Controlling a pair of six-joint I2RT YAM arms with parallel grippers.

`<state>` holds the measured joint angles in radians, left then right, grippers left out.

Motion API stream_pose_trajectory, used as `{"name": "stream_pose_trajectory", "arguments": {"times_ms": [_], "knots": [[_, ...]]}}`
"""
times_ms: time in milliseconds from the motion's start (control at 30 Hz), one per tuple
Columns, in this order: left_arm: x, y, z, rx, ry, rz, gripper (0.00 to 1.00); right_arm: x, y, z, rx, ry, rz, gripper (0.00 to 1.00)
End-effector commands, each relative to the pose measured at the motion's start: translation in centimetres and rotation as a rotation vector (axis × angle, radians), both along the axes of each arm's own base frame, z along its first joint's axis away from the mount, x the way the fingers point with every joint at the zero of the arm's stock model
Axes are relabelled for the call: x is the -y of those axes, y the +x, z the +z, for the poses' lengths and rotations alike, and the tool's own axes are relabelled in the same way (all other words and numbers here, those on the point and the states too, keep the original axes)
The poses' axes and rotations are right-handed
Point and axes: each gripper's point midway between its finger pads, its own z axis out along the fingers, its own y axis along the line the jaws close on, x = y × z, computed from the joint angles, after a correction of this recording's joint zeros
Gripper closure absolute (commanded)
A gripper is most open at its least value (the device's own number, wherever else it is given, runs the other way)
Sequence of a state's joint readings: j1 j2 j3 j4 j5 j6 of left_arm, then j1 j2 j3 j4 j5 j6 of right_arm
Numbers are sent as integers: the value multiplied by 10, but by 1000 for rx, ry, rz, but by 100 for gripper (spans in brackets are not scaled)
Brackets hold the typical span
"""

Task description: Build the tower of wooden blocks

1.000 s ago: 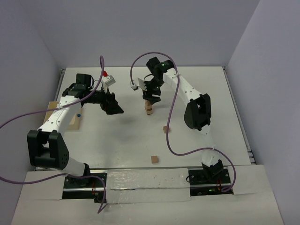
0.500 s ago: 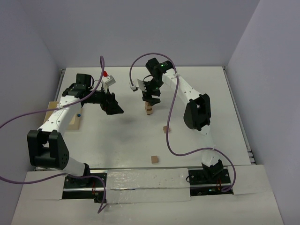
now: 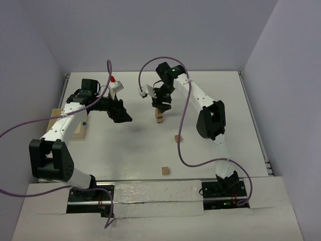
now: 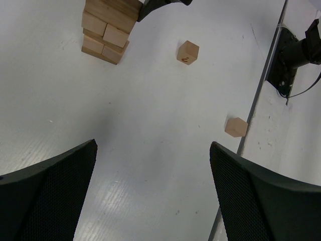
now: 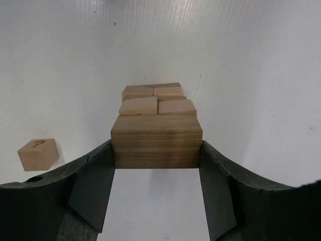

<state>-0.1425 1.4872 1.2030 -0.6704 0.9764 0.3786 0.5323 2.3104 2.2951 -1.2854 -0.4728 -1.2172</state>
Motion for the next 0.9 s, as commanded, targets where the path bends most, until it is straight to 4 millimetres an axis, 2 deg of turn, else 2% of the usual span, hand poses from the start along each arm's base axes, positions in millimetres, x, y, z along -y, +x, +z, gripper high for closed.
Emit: {"name": "stream_pose_trajectory", "arguments": {"times_ms": [0,367,600,700,867], "knots": [[3,3,13,47,-30,-31,1,-8,1,5,18,28,8,45],[4,3,14,47,-32,-34,1,-13,6,24,51,70,-2,47],[4,3,15,50,-34,-35,1,-12,3,19,34,61,-2,46],[4,3,15,49,-33,-36,1,-10,1,15,26,50,2,43],[4,4,15,47,-33,-38,1,-8,1,10,21,37,0,27]]}}
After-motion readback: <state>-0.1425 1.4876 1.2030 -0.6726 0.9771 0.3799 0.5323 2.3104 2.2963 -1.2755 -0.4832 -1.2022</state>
